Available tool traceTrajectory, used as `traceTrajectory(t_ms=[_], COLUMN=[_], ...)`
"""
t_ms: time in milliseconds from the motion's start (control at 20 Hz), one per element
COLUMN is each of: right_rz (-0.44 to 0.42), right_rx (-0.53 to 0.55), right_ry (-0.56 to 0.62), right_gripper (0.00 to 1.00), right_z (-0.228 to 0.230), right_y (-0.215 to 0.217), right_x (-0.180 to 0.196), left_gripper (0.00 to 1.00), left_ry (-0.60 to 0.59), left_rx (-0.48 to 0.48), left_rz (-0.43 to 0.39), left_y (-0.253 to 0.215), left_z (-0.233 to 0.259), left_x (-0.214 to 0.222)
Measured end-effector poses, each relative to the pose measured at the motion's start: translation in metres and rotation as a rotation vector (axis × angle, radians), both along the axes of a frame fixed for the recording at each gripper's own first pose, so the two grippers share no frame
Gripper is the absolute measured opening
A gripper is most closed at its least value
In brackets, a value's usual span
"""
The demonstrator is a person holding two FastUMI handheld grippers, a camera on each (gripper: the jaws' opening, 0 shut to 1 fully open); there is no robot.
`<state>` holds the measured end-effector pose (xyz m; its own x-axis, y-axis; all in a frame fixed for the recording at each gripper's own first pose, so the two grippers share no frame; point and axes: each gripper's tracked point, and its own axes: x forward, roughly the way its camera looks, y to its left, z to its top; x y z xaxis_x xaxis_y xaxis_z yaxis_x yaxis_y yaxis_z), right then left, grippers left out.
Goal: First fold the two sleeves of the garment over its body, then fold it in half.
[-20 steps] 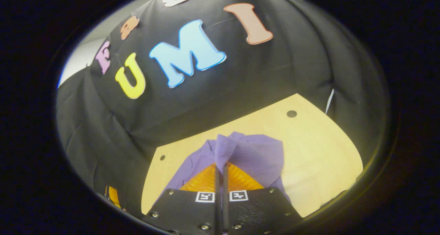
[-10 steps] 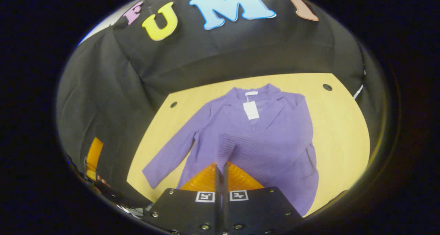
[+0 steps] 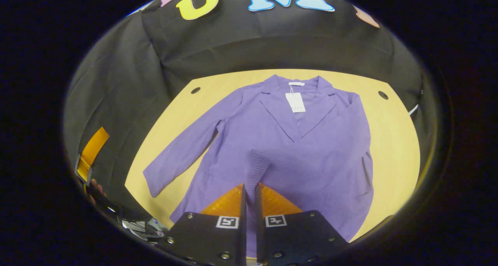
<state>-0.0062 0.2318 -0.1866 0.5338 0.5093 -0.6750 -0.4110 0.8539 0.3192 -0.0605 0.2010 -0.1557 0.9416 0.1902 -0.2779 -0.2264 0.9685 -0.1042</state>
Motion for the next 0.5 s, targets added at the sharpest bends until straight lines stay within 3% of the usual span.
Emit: traceTrajectory(t_ms=[50, 100, 150, 300, 350, 500], right_rz=[0.002, 0.01, 0.021, 0.04, 0.033, -0.007], right_rx=[-0.007, -0.011, -0.009, -0.008, -0.009, 0.029], right_ry=[-0.002, -0.003, -0.005, -0.019, -0.034, -0.127], right_gripper=[0.11, 0.16, 0.27, 0.77, 0.89, 0.92], right_z=[0.0, 0.0, -0.001, 0.001, 0.004, 0.032], right_y=[0.0, 0.001, 0.002, 0.004, 0.002, -0.003], right_x=[-0.002, -0.004, -0.008, -0.014, -0.014, -0.006], left_gripper=[0.95, 0.95, 0.93, 0.95, 0.92, 0.93], left_ry=[0.006, 0.012, 0.018, 0.026, 0.034, 0.081], left_rx=[-0.005, -0.006, -0.005, -0.003, -0.007, -0.043], left_rz=[0.006, 0.011, 0.013, 0.016, 0.015, 0.014], left_y=[0.002, 0.003, 0.002, 0.0, -0.001, -0.007], left_z=[-0.004, -0.005, -0.009, -0.013, -0.017, -0.036], left_x=[0.001, 0.0, 0.002, 0.006, 0.007, 0.011])
